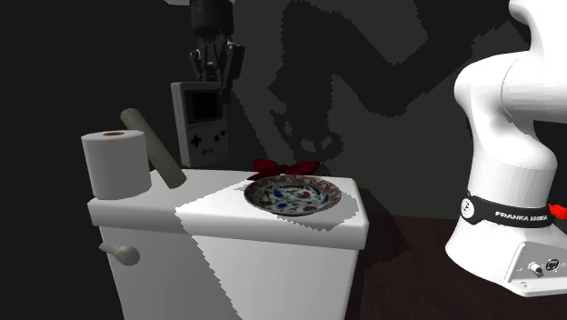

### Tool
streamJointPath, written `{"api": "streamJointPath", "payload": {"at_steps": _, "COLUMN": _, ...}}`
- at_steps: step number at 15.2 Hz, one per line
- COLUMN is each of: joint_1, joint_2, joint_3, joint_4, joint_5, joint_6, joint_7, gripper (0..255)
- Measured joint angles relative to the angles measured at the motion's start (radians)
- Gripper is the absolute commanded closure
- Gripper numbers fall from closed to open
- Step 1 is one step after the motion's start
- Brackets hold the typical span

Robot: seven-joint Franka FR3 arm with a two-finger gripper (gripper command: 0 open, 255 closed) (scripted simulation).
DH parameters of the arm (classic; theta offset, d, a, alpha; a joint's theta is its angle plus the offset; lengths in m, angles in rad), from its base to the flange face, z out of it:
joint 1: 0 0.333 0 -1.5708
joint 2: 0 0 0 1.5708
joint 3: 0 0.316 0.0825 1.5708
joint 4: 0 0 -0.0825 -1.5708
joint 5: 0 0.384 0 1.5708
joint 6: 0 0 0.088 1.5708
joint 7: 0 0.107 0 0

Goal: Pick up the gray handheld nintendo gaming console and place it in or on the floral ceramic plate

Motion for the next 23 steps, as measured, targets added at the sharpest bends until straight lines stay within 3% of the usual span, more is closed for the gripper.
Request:
{"api": "streamJointPath", "payload": {"at_steps": 6, "joint_1": 0.002, "joint_2": -0.037, "joint_3": 0.004, "joint_4": 0.037, "joint_5": -0.011, "joint_6": -0.073, "joint_7": 0.010, "gripper": 255}}
{"api": "streamJointPath", "payload": {"at_steps": 13, "joint_1": 0.012, "joint_2": -0.282, "joint_3": 0.050, "joint_4": -0.142, "joint_5": -0.065, "joint_6": -0.133, "joint_7": 0.090, "gripper": 255}}
{"api": "streamJointPath", "payload": {"at_steps": 18, "joint_1": 0.009, "joint_2": -0.492, "joint_3": 0.101, "joint_4": -0.259, "joint_5": -0.085, "joint_6": -0.226, "joint_7": 0.149, "gripper": 255}}
{"api": "streamJointPath", "payload": {"at_steps": 23, "joint_1": 0.007, "joint_2": -0.525, "joint_3": 0.108, "joint_4": -0.339, "joint_5": -0.088, "joint_6": -0.180, "joint_7": 0.162, "gripper": 255}}
